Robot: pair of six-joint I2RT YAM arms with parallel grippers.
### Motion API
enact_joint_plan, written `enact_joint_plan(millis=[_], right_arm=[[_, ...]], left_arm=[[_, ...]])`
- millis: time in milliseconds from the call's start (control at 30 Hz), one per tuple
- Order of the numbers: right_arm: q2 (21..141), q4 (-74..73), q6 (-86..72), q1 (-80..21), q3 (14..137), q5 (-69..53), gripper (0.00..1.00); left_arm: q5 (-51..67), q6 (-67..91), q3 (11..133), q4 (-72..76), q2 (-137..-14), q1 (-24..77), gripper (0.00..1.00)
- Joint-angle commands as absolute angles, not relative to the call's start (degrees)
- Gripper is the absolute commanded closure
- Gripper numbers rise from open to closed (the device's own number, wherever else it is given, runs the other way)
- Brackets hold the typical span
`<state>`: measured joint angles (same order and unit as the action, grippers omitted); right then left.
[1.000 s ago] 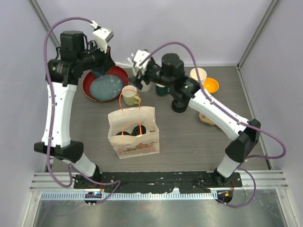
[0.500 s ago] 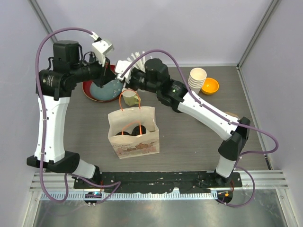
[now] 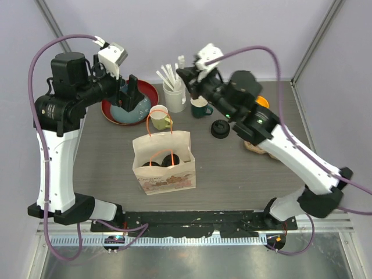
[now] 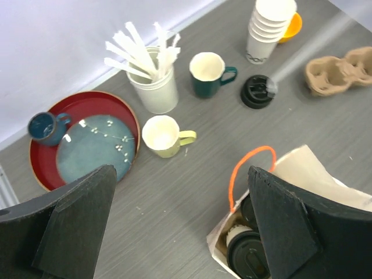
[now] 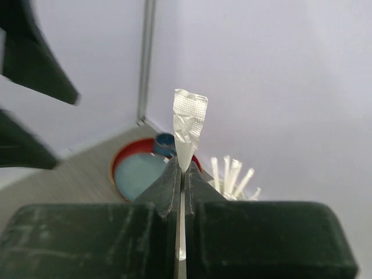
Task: Pack the takeout coffee
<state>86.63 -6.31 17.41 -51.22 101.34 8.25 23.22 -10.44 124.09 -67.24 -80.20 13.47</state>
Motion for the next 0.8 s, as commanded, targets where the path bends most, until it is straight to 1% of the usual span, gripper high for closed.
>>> enact_joint_plan(millis=[0,67,100,167,200,233,367,467,567,600,633,700,733,767], right_arm=[[76.38,-1.05,4.23,-53.78,99.14,-1.46,0.99],[77.77,-6.75,2.99,-55.97,100.28,-9.36,0.99],[78.74,-11.90,2.29,-56.86,102.55,-11.14,0.99],[82.69,-17.37,3.59,-60.01,104.93,-12.91,0.99],[84.01,-21.67,6.47,-61.25,106.59,-12.75,0.99],[85.59,-22.93,7.55,-62.13,106.70,-12.31,0.99],[88.67,-22.94,9.75,-63.37,104.42,-11.87,0.99],[92.36,-27.67,10.02,-63.37,106.87,-8.88,0.99],[95.26,-33.91,9.58,-63.37,110.21,-9.40,0.99],[95.80,-36.54,9.32,-63.37,111.69,-9.75,0.97],[96.15,-37.61,8.97,-63.28,112.32,-9.93,0.83],[96.33,-39.02,8.35,-63.37,113.11,-10.11,0.63],[96.07,-38.94,8.09,-63.37,113.03,-9.76,0.50],[95.72,-38.76,7.74,-63.28,113.03,-9.32,0.46]], left_arm=[[15.65,-7.47,120.95,-60.66,-79.72,11.61,0.00],[14.68,-7.12,119.71,-59.42,-79.72,10.11,0.00],[14.59,-7.03,118.58,-58.37,-79.89,9.67,0.00],[14.50,-6.94,117.52,-57.40,-79.89,8.35,0.00],[14.50,-6.86,116.38,-56.96,-79.98,7.91,0.00],[14.33,-6.86,115.85,-56.26,-79.89,7.30,0.00],[14.41,-7.21,113.38,-54.85,-79.63,6.24,0.00],[14.33,-7.56,112.15,-54.49,-79.19,5.98,0.00],[14.06,-8.61,111.45,-54.76,-78.84,5.89,0.00],[13.89,-8.79,111.10,-54.84,-78.92,5.89,0.00],[13.89,-8.96,111.01,-54.76,-79.01,5.89,0.00],[13.89,-9.14,110.05,-54.49,-79.36,5.89,0.00],[13.89,-8.97,109.78,-53.97,-79.37,5.89,0.00],[13.97,-8.96,109.43,-53.79,-79.63,5.89,0.00]])
